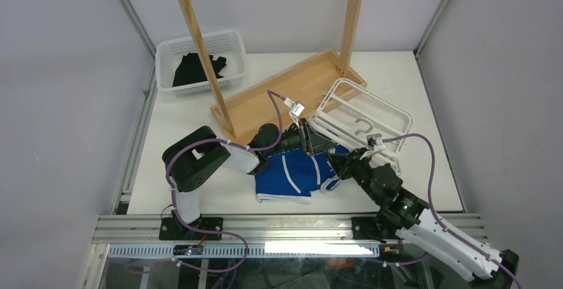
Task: Clip the underwear to the hanger
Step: Open the clamp at the hanger, then adjust the hanger at the center of the board.
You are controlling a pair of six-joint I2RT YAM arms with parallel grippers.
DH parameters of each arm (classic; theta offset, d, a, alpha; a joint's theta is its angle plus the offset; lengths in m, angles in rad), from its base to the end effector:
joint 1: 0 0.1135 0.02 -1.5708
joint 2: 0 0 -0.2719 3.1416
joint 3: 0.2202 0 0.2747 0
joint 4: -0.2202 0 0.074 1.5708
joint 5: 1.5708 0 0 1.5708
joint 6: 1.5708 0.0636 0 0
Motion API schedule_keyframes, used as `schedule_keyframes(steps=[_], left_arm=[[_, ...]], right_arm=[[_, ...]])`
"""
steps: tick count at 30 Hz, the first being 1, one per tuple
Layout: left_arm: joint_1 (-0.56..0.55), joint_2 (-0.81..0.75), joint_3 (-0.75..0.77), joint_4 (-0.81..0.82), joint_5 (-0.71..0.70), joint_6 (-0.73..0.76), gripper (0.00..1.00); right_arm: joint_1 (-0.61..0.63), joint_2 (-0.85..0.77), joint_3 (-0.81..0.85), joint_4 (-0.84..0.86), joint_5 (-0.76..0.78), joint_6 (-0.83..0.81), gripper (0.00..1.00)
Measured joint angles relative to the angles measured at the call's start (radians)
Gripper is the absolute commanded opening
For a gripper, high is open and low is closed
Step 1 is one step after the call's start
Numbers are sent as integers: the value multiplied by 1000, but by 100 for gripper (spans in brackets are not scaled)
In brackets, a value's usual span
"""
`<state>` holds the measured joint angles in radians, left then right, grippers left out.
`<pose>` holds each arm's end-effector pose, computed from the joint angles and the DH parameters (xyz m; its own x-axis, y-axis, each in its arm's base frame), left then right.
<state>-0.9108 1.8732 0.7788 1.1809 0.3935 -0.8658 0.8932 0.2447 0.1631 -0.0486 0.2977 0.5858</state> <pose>0.2318 -0.3384 0.1738 -0.6997 -0.2457 -0.6708 0.6649 0.1194 -0.7373 0.1161 0.1145 0.1998 -0.3788 0.3724 -0.8473 -0.4237 0.7441 0.5165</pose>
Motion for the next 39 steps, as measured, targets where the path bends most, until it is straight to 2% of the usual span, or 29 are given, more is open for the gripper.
schedule_keyframes(steps=[3,5,6,7,9,11,15,21,26,35,39], left_arm=[[0,6,1,18,2,-10,27],[0,6,1,23,2,-12,10],[0,6,1,24,3,-14,4],[0,6,1,27,6,-17,0],[0,6,1,32,10,-18,0],[0,6,1,31,11,-17,0],[0,6,1,29,7,-7,0],[2,6,1,-4,-1,34,0],[3,0,1,-47,1,70,0],[3,-18,12,-113,17,122,0],[3,-39,12,-151,16,143,0]], right_arm=[[0,3,0,-1,0,0,0],[0,3,0,-1,0,0,0],[0,3,0,-2,1,0,2],[0,4,0,-3,2,0,10],[-1,4,0,-9,3,-2,28],[-1,4,3,-16,2,-4,40],[0,5,58,-86,-4,-20,50],[1,35,254,-258,-3,-39,52],[1,128,457,-432,5,-73,52],[1,532,868,-752,39,-290,60],[1,656,939,-841,25,-415,65]])
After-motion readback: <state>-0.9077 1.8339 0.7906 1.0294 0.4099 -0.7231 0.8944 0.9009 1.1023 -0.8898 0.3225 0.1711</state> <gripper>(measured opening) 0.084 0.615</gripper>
